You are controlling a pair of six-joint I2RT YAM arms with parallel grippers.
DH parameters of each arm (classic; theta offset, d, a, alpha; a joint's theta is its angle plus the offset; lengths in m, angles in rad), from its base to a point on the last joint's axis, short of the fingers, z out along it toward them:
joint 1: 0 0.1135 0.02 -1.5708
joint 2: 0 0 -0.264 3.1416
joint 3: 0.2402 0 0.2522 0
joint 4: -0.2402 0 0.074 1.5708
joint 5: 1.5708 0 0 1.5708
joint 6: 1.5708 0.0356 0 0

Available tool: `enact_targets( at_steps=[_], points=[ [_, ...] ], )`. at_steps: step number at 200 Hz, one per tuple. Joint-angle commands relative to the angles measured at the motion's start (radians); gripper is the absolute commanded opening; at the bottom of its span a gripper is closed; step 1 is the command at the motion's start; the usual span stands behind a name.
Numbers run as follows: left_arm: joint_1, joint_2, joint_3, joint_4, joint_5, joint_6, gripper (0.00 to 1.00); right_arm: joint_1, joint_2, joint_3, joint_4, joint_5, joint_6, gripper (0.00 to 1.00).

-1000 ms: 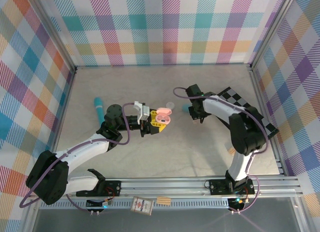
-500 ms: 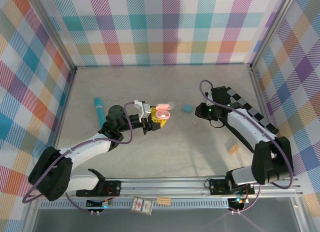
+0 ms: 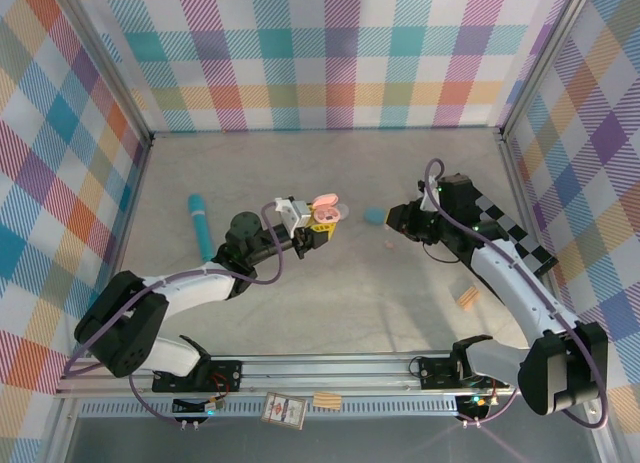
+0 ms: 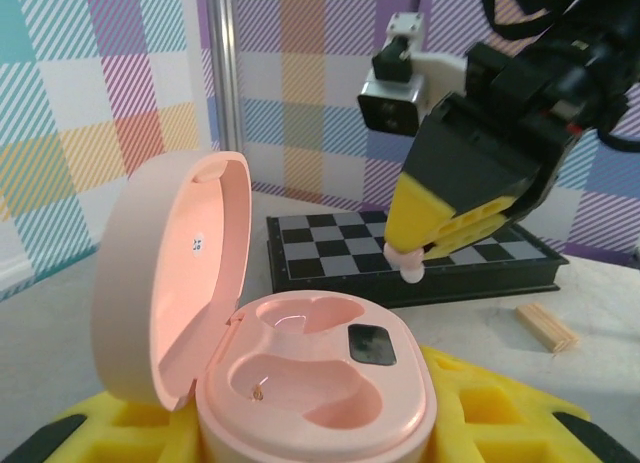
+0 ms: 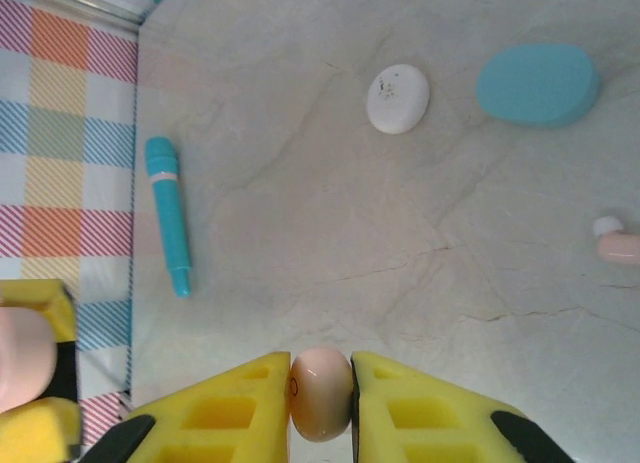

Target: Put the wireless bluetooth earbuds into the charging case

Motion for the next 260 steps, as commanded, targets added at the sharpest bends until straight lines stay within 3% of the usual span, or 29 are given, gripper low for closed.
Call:
enact_targets(
  at_steps=[1,68,155,260],
  points=[
    [-0.023,0.028,0.033,0.071,-0.072,0.038,0.35,-0.005,-0.031,-0.03,0.055,-0.037,0.107,0.21],
    [-0.081,0.136,0.06,0.15,-0.142,0.074,0.35,0.029,-0.065,-0.065,0.169,-0.109,0.256,0.21],
    [-0.133,0.198,0.095,0.156,-0.156,0.126,0.35,0.202,0.023,0.045,0.253,-0.072,0.274,0.22],
    [-0.159,0.204,0.126,0.139,-0.149,0.127,0.35,0.234,0.079,0.082,0.273,-0.057,0.258,0.22]
  ],
)
